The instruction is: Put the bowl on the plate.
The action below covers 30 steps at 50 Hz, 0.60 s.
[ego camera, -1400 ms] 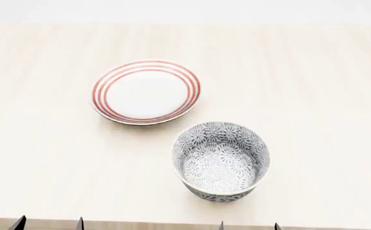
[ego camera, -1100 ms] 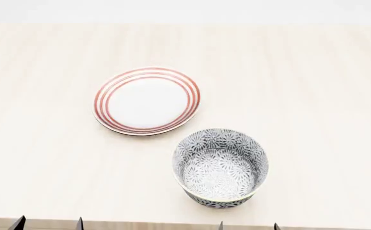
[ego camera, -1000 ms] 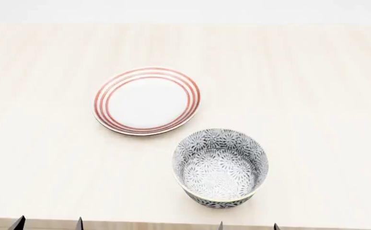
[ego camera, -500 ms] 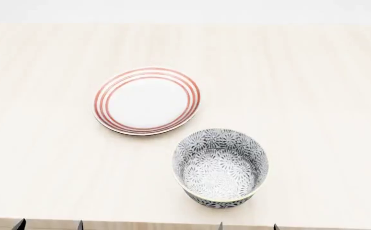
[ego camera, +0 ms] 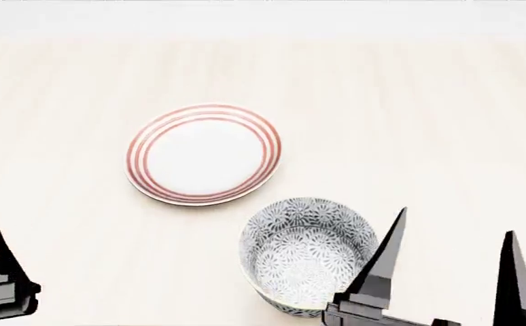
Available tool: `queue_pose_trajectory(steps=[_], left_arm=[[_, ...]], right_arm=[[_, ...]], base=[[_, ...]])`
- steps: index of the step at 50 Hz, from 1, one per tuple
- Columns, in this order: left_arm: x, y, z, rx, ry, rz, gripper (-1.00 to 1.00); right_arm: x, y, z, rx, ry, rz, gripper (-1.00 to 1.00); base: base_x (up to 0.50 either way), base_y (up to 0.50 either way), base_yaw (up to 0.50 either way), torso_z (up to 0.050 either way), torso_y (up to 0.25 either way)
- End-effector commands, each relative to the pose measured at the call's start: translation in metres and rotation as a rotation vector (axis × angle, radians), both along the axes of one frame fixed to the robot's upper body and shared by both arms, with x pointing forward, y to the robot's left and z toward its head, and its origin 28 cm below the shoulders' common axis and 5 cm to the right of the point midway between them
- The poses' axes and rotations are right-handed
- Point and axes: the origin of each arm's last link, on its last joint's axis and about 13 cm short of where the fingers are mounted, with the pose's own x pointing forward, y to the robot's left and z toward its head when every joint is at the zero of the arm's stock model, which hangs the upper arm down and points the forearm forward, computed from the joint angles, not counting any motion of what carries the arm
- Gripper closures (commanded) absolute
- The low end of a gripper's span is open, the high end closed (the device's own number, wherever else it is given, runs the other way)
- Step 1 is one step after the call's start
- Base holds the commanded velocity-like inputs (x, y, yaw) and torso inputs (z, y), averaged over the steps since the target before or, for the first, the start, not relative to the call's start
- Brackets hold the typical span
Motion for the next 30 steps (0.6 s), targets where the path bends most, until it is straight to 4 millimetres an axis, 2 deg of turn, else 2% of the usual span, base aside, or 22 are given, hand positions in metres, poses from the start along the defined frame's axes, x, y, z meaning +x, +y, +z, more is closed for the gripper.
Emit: queue_pose_trajectory(steps=[1, 24, 30], left_arm=[[-0.014, 0.011, 0.040, -0.011, -0.253, 0.096, -1.00], [-0.013, 0.008, 0.029, -0.012, -0.216, 0.076, -1.00], [-0.011, 0.006, 0.025, -0.019, -0.183, 0.061, -1.00]], right_arm=[[-0.006, -0.007, 0.029, 0.055, -0.214, -0.059, -1.00], [-0.005, -0.004, 0.023, 0.016, -0.171, -0.023, -1.00], [-0.005, -0.003, 0.021, 0.005, -0.156, -0.018, -1.00]], base=[[0.50, -0.09, 0.00, 0.000, 0.000], [0.50, -0.09, 0.00, 0.000, 0.000], [0.11, 0.00, 0.00, 0.000, 0.000]])
